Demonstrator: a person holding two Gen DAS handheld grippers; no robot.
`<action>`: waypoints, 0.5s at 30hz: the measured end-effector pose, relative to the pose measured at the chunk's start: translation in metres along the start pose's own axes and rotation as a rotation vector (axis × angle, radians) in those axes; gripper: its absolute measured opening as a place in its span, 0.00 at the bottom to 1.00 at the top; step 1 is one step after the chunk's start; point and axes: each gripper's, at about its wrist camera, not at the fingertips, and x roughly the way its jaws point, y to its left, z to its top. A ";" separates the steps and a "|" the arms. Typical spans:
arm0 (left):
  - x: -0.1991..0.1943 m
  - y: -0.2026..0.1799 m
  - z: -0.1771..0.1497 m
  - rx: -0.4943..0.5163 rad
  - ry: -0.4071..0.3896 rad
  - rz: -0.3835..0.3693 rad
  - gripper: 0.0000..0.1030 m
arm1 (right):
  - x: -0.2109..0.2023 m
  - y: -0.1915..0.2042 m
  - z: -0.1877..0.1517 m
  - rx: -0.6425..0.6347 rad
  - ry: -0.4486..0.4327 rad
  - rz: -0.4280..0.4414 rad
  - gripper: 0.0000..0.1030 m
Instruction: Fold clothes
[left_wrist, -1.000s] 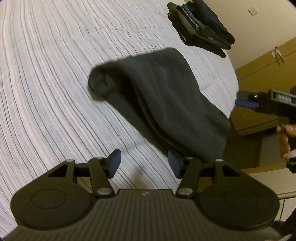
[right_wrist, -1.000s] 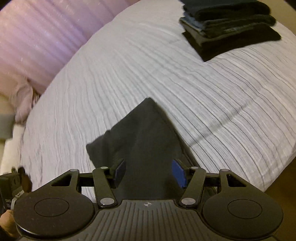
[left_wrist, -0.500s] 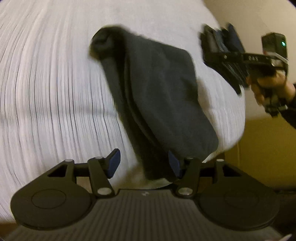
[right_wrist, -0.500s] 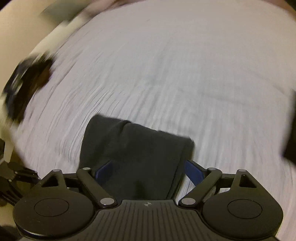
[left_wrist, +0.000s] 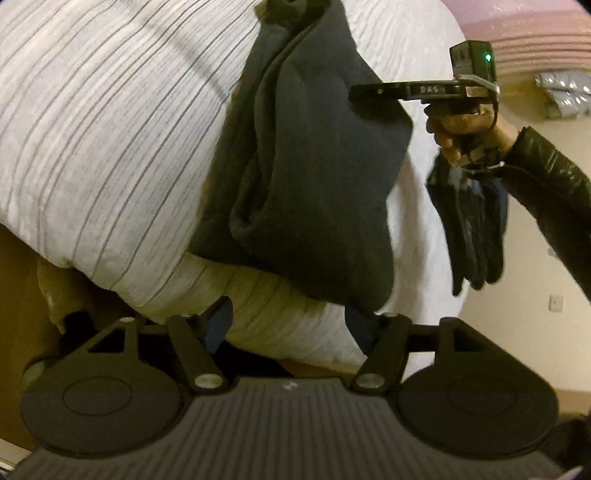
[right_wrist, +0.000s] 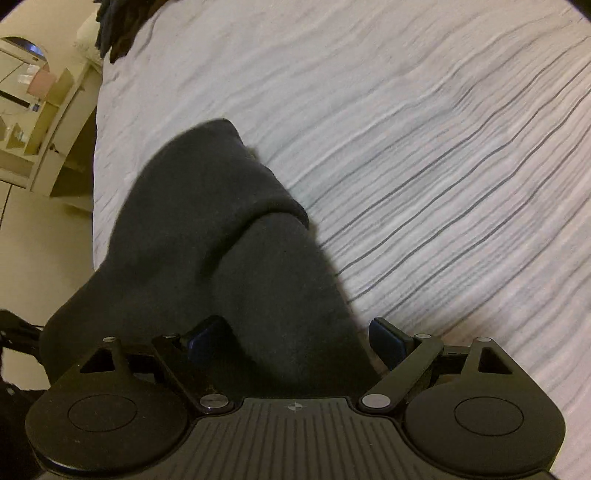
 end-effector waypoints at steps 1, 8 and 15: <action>0.006 0.000 0.000 -0.012 -0.010 0.002 0.61 | 0.004 -0.006 0.002 0.024 0.006 0.019 0.85; 0.030 0.004 0.009 -0.044 -0.043 0.031 0.64 | -0.004 -0.010 -0.008 0.150 -0.033 0.068 0.33; 0.025 -0.038 0.054 0.217 -0.045 0.111 0.63 | -0.084 -0.012 -0.113 0.498 -0.314 -0.006 0.33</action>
